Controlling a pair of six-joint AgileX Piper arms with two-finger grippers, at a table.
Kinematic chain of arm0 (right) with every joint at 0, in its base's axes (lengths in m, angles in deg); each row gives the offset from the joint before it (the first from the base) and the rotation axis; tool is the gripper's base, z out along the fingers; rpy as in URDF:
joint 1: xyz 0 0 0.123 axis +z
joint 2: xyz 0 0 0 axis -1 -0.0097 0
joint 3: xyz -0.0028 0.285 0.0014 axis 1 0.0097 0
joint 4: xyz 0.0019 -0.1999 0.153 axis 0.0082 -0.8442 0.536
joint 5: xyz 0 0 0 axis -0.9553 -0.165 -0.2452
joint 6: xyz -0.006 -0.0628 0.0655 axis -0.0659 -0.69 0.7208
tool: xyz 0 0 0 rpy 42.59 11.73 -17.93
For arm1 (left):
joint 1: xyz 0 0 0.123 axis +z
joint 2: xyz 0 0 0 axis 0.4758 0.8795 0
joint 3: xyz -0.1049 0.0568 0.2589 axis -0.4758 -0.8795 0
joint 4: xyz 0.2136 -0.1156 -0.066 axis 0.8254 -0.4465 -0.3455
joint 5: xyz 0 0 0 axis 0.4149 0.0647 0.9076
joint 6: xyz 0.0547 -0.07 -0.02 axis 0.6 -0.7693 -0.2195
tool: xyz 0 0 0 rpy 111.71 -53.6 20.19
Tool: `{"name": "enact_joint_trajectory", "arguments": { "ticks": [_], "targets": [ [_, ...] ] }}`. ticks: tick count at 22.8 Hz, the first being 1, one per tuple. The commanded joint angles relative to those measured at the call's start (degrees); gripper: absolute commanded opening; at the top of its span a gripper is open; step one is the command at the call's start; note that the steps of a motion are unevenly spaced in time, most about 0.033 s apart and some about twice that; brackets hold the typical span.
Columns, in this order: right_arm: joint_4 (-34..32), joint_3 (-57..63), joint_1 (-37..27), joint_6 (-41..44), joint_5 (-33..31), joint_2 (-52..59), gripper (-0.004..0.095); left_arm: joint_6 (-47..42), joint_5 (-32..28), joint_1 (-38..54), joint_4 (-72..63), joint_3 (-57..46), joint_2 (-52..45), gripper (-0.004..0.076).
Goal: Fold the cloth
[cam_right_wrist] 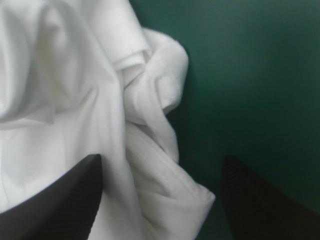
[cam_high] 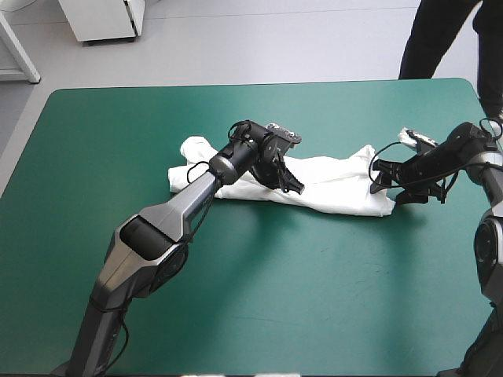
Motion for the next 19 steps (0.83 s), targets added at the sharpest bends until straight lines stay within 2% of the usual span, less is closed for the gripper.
{"name": "enact_joint_trajectory", "arguments": {
  "ticks": [1, 4, 6, 9, 14, 19],
  "targets": [
    [1.62, -1.16, 1.81, -0.67, -0.37, 1.34, 0.0602, 0.02, -0.3, -0.4, -2.92, 1.27, -2.99, -0.0022],
    [1.46, -0.53, 4.77, -0.67, -0.15, -0.29, 0.0494, 0.02, -0.46, -0.3, -2.92, 1.27, -2.99, -0.0022],
    [-0.31, -0.43, 6.88, 1.38, 0.34, -1.3, 0.0356, 0.02, -0.35, -0.3, -2.92, 1.27, -2.99, -0.0022],
    [-2.93, -0.65, 8.17, 3.06, 1.46, -1.4, -0.0009, 0.02, 0.0, -0.3, -2.81, 1.27, -2.99, -0.0022],
    [-2.57, -0.77, 8.26, 2.54, 0.63, 1.89, -0.0015, 0.02, 0.0, -0.3, -2.73, 1.27, -2.99, -0.0022],
    [0.99, -1.81, 8.26, 0.6, 0.71, 7.62, -0.0014, 0.02, 0.0, -0.3, -2.73, 1.27, -2.99, -0.0022]
  ]
}}
